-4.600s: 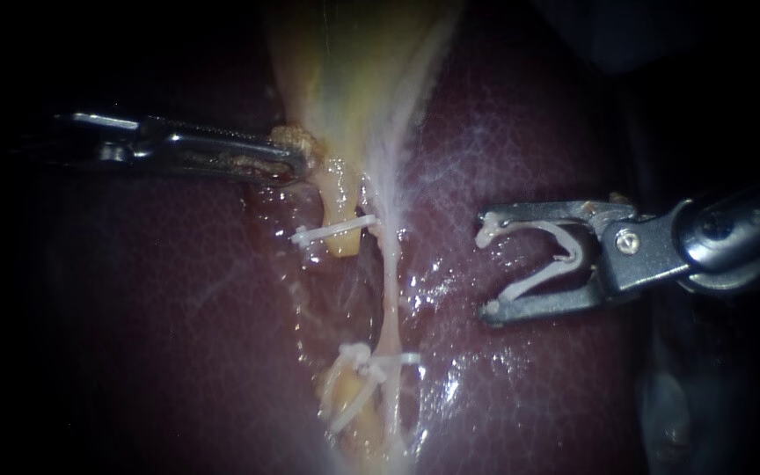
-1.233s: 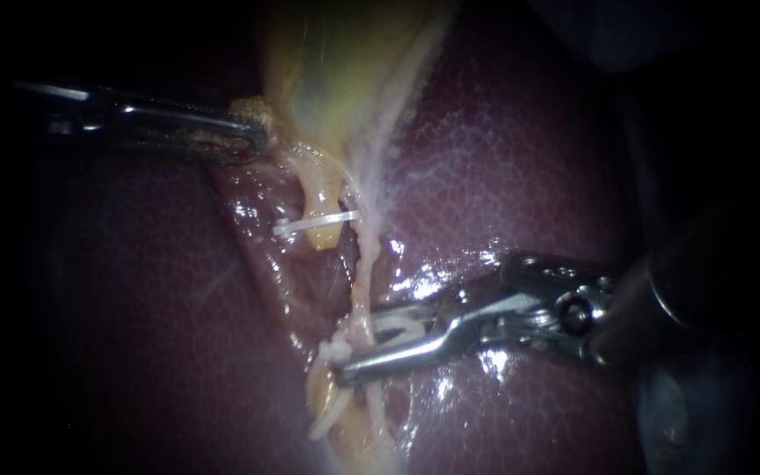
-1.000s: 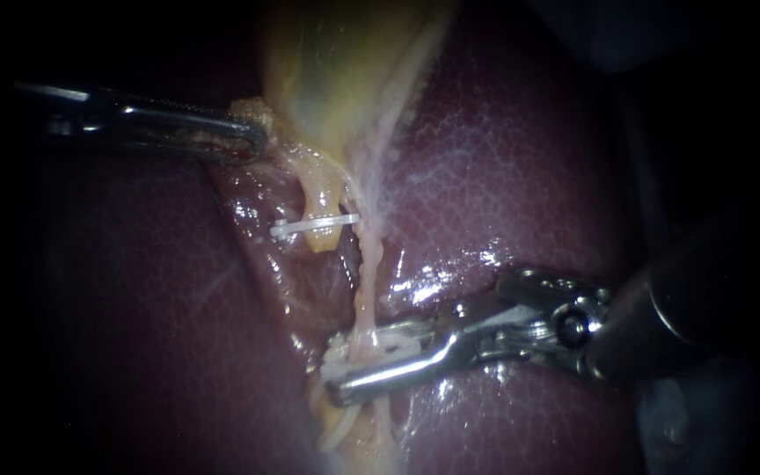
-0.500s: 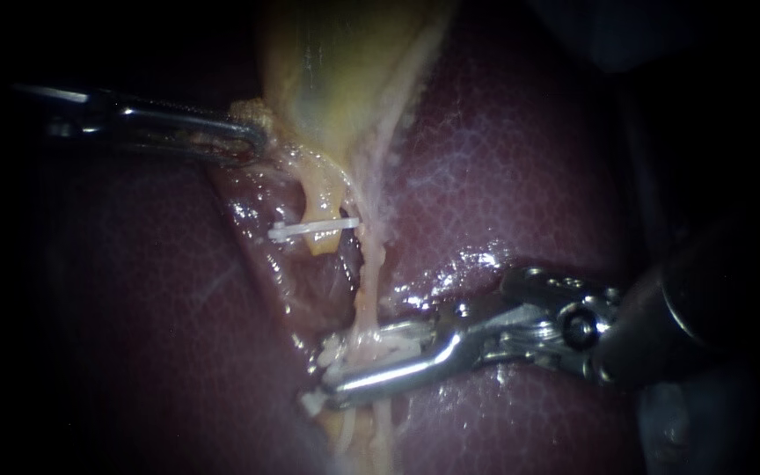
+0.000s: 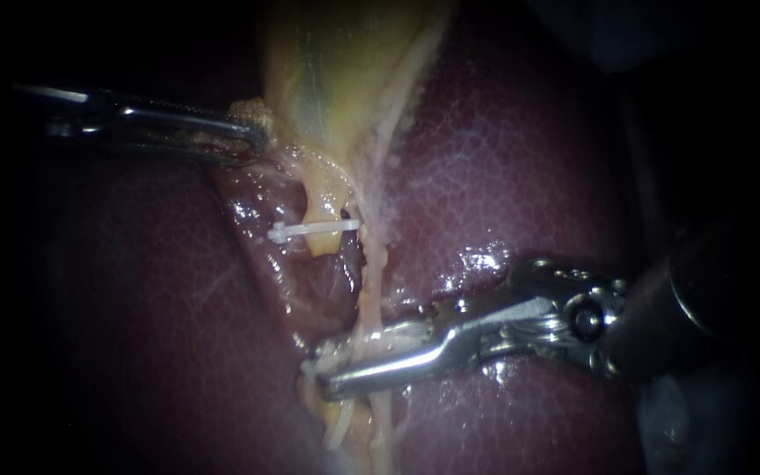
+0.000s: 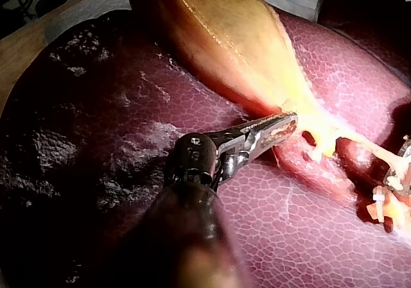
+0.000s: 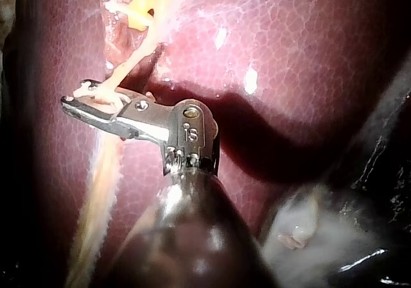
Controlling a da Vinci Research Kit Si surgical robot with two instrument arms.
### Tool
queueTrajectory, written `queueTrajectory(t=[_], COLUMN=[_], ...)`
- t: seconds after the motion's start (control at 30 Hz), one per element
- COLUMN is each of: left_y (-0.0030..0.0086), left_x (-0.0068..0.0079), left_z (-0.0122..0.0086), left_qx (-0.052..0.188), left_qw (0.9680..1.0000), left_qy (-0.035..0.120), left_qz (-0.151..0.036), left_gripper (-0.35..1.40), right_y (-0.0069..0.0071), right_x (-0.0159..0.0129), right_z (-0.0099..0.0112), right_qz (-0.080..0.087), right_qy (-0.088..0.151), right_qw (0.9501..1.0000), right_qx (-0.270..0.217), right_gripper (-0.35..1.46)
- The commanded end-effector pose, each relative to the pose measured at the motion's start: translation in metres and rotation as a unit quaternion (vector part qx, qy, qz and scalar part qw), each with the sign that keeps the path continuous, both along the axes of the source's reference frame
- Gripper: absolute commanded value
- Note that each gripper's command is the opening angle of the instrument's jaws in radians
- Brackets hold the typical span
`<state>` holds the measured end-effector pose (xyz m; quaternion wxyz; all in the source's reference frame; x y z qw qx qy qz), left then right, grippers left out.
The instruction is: Clipping second clip right tube
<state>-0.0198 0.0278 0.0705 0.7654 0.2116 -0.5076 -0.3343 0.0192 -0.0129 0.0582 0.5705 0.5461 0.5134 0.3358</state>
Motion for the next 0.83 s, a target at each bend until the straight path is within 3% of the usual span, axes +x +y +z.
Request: queueTrajectory(t=[0.03, 0.13, 0.27, 0.4, 0.83], left_y=[0.0000, 0.0000, 0.0000, 0.0000, 0.0000], left_x=[0.0000, 0.0000, 0.0000, 0.0000, -0.0001], left_z=[0.0000, 0.0000, 0.0000, 0.0000, 0.0001], left_qx=[0.000, 0.000, 0.000, 0.000, 0.000], left_qw=[1.0000, 1.0000, 1.0000, 1.0000, 1.0000], left_qy=[0.000, 0.000, 0.000, 0.000, 0.000], left_qz=[0.000, 0.000, 0.000, 0.000, 0.000], left_gripper=[-0.35, -0.35, -0.35, -0.35, -0.35], right_y=[0.0001, 0.0001, 0.0001, 0.0001, 0.0004], right_x=[0.0000, 0.0000, -0.0002, -0.0001, 0.0001], right_z=[0.0000, 0.0001, 0.0000, 0.0000, 0.0004], right_qz=[0.000, 0.000, -0.003, -0.013, -0.015], right_qy=[0.000, 0.000, -0.003, -0.015, -0.014], right_qw=[1.0000, 1.0000, 1.0000, 0.9997, 0.9997], right_qx=[0.000, 0.000, 0.003, -0.011, -0.017], right_gripper=[-0.10, -0.14, -0.35, -0.35, -0.35])
